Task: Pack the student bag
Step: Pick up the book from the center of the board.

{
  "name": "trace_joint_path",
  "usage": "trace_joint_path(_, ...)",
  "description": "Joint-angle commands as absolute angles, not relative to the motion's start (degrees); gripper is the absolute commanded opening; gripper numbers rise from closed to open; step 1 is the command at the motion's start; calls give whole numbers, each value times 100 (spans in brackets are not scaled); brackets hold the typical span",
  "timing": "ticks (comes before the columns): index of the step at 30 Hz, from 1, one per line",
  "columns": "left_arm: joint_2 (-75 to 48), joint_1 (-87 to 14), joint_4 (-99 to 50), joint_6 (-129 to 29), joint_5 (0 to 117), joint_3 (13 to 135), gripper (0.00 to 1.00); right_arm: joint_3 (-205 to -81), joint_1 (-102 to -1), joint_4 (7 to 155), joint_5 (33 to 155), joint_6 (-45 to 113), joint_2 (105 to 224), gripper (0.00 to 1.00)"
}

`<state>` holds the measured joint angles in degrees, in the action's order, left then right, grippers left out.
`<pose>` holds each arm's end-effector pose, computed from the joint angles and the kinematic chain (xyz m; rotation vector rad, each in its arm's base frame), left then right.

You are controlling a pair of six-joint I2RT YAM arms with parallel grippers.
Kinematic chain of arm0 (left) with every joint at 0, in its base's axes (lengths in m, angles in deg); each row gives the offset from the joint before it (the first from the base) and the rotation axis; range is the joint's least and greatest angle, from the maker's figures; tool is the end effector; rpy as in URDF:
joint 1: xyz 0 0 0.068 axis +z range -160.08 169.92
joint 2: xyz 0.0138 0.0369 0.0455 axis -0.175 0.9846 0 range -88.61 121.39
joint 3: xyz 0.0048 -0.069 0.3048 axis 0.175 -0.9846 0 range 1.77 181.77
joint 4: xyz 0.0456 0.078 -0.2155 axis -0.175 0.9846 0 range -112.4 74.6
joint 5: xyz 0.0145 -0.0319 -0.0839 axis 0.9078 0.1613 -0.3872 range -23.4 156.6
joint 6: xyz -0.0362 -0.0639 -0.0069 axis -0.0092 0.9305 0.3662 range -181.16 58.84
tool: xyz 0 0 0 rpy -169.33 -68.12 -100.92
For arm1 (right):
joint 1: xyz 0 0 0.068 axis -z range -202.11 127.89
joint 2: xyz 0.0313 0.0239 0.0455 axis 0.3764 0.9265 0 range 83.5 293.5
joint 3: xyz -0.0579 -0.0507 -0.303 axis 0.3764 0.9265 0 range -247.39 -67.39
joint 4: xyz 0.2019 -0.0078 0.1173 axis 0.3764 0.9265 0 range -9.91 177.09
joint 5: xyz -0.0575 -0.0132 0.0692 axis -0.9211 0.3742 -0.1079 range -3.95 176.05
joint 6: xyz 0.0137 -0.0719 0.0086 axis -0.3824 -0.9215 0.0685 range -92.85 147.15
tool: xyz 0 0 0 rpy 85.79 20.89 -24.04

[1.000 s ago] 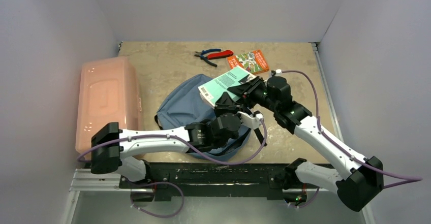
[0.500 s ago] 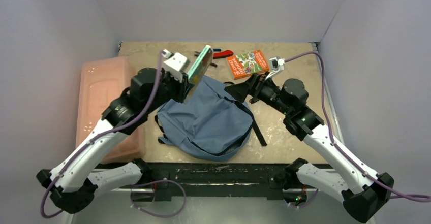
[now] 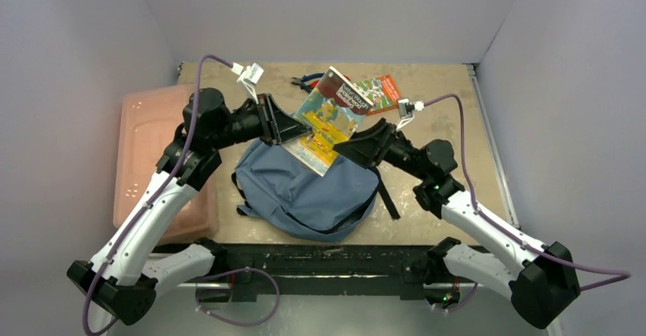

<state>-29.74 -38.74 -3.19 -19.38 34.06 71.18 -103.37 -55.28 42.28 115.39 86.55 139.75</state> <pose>0.1486 -0.1190 0.4538 0.2497 1.8929 -1.3589 0.1466 0.1319 0.3874 -0.1726 1.5043 1.6646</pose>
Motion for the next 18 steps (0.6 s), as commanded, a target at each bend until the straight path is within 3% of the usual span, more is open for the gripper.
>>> trace_joint_path(1, -3026, -3537, -2880, 10, 2180, 6896, 0, -10265, -5542, 2871, 11885, 9117, 13987, 99)
trace_joint_path(10, -2531, -3276, -6002, 2937, 2036, 6291, 0, -10155, -5554, 1224, 11814, 10672, 14526, 99)
trace_joint_path(18, -2055, -3275, -7276, 4064, 2316, 6158, 0, -10125, -5560, 161, 11571, 11492, 14842, 99)
